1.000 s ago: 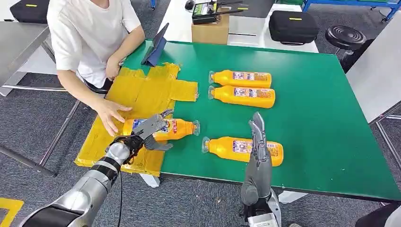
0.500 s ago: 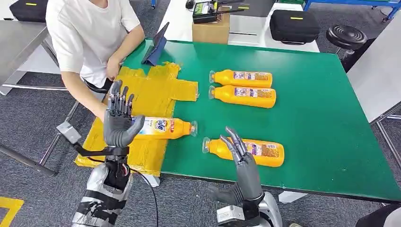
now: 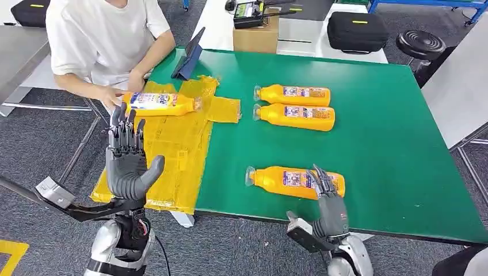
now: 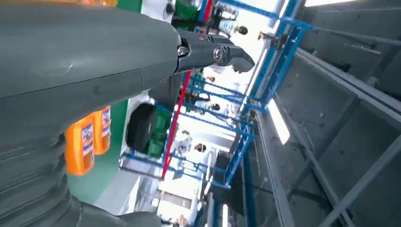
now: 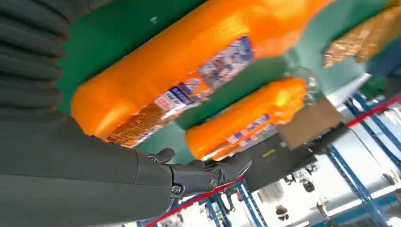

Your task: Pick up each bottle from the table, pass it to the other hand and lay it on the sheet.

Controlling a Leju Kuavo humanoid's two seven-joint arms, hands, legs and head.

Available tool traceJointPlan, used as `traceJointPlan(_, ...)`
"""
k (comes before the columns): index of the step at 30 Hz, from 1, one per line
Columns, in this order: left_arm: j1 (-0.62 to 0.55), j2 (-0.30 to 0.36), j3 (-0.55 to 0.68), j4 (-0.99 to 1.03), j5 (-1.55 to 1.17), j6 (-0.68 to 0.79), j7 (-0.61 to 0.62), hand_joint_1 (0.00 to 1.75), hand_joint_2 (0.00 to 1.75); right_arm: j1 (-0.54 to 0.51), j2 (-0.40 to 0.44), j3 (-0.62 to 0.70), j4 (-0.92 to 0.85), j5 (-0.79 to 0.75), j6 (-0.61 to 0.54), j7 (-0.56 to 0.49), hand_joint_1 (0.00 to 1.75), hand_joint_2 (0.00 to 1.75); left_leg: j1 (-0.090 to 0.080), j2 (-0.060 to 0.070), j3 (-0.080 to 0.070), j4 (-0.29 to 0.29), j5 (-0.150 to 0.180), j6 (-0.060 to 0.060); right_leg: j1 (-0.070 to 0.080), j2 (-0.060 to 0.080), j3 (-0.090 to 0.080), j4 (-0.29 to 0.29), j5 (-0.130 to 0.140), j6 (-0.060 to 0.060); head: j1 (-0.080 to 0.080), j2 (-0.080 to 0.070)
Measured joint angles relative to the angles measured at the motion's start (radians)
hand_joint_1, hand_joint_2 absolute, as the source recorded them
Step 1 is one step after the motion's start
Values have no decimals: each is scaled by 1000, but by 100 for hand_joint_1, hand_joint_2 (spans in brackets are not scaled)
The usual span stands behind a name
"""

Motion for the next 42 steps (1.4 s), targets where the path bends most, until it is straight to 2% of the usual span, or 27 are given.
traceJointPlan(9, -16, 3, -53, -2, -25, 47, 0, 0, 175, -89, -20, -15, 134, 101, -15, 40, 0, 175, 0, 0, 0, 0, 0, 0, 0, 0, 0, 0, 0, 0, 0, 0)
traceJointPlan(16, -24, 9, -90, 5, -22, 59, 47, 0, 175, -163, -38, -13, 216, 196, 5, 149, 0, 175, 0, 0, 0, 0, 0, 0, 0, 0, 0, 0, 0, 0, 0, 0)
traceJointPlan(22, -27, 10, -125, 29, 56, 39, 151, 0, 175, -244, -47, -10, 312, 225, 85, 224, 0, 175, 0, 1, 0, 0, 0, 0, 0, 0, 0, 0, 0, 0, 0, 0)
traceJointPlan(29, -44, 18, -159, 72, 42, 20, 195, 0, 175, -344, -42, 12, 396, 236, 215, 296, 0, 175, 0, 2, 2, 0, 0, 0, 0, 1, 2, 0, 1, 0, 0, 0)
traceJointPlan(31, -45, 19, -165, 82, 39, 17, 199, 0, 175, -362, -40, 20, 412, 233, 241, 303, 21, 175, 0, 2, 3, 0, 0, 0, 0, 1, 2, 0, 1, 0, 0, 0)
traceJointPlan(34, -47, 19, -168, 94, 31, 15, 203, 0, 175, -379, -39, 26, 426, 209, 276, 288, 21, 175, 0, 2, 3, 0, 0, 0, 0, 1, 2, 0, 2, -2, 0, 0)
traceJointPlan(35, -47, 20, -170, 98, 30, 14, 203, 0, 175, -383, -39, 27, 429, 196, 288, 278, 66, 175, 0, 2, 3, 0, 1, 0, 0, 1, 2, 0, 2, -2, 0, 0)
traceJointPlan(36, -47, 21, -172, 101, 30, 14, 204, 0, 175, -386, -40, 29, 433, 189, 295, 270, 138, 175, 0, 3, 3, 0, 0, 0, 0, 1, 2, 0, 2, -2, 0, 0)
traceJointPlan(37, -47, 22, -175, 103, 30, 14, 206, 0, 175, -388, -40, 31, 436, 186, 298, 265, 168, 175, 0, 3, 3, 0, 0, 0, 0, 1, 2, 0, 2, -2, 0, 0)
traceJointPlan(39, -47, 24, -176, 109, 29, 13, 207, 0, 175, -391, -40, 32, 441, 175, 303, 261, 175, 175, 0, 3, 4, 0, 0, 0, 0, 2, 2, 0, 3, -2, 0, 0)
traceJointPlan(42, -48, 27, -181, 114, 29, 11, 217, 0, 175, -394, -42, 34, 448, 141, 330, 244, 175, 175, 0, 4, 5, 0, 0, 0, 0, 2, 3, 0, 3, -2, 0, 0)
